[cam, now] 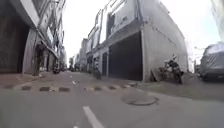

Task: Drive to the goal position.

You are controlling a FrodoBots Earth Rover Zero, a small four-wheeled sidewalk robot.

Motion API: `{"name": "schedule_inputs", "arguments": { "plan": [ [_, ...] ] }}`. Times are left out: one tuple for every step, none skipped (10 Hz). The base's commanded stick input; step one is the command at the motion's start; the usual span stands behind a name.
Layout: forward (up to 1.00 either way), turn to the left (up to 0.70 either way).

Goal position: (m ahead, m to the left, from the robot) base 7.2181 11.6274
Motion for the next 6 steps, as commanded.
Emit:
{"name": "schedule_inputs", "arguments": {
  "plan": [
    [1.00, 0.40],
    [1.00, 0.40],
    [1.00, 0.40],
    [1.00, 0.40],
    [1.00, 0.40],
    [1.00, 0.03]
  ]
}}
